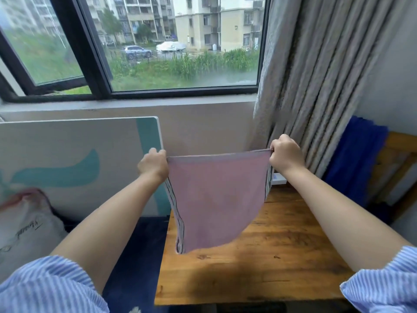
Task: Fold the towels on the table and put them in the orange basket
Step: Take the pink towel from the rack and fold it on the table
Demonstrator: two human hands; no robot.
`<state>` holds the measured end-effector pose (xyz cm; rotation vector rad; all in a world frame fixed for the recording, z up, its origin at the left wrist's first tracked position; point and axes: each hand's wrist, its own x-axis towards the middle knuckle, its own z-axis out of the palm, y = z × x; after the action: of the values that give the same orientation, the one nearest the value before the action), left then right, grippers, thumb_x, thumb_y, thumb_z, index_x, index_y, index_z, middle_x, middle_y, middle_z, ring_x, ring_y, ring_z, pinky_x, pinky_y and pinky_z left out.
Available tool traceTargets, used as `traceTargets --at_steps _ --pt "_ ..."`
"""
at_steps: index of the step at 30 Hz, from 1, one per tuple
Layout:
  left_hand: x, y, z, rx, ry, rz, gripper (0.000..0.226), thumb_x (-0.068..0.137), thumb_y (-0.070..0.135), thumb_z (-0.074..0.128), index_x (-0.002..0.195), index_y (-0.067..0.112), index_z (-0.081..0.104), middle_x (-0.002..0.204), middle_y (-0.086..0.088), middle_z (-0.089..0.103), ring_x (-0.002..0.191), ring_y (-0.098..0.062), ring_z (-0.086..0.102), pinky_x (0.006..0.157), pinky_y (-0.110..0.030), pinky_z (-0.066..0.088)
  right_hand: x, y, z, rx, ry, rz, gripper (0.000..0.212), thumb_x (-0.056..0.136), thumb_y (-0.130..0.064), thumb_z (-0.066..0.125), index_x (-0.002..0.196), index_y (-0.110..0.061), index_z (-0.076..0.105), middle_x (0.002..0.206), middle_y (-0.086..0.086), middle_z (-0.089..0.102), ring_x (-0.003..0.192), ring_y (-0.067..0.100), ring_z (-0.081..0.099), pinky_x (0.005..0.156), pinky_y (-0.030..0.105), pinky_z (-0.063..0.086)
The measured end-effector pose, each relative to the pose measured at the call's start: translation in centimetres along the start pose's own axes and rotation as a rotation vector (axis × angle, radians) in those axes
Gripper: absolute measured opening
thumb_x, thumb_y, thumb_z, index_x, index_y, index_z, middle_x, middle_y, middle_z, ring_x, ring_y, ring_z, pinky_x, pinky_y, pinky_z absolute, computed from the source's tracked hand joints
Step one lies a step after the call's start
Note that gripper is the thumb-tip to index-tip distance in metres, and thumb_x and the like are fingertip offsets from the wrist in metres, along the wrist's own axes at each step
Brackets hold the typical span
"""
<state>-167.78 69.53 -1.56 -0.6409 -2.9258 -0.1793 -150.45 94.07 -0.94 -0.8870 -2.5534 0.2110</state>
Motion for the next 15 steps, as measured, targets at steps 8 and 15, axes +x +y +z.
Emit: traceTargets --at_steps 8,15 --pt "0.9 0.5 1.6 0.186 -0.203 0.014 0.029 0.088 0.001 0.038 0.108 0.01 0.058 0.114 -0.01 0.057 0.103 -0.028 0.057 0.072 -0.03 0.042 1.7 -0.2 1.0 -0.185 -0.317 0.069 0.019 0.08 -0.003 0.047 0.087 -0.007 0.063 0.103 0.014 0.063 0.092 0.031 0.058 0.067 0.027 0.04" --pt "5.1 2.0 2.2 -0.159 -0.162 -0.216 0.025 0.086 -0.006 0.04 0.102 -0.004 0.06 0.113 -0.021 0.06 0.105 -0.036 0.057 0.081 -0.034 0.047 6.3 -1.2 3.9 0.013 -0.19 0.124 0.027 0.083 0.004 0.045 0.101 0.001 0.064 0.111 0.022 0.059 0.103 0.037 0.057 0.081 0.035 0.048"
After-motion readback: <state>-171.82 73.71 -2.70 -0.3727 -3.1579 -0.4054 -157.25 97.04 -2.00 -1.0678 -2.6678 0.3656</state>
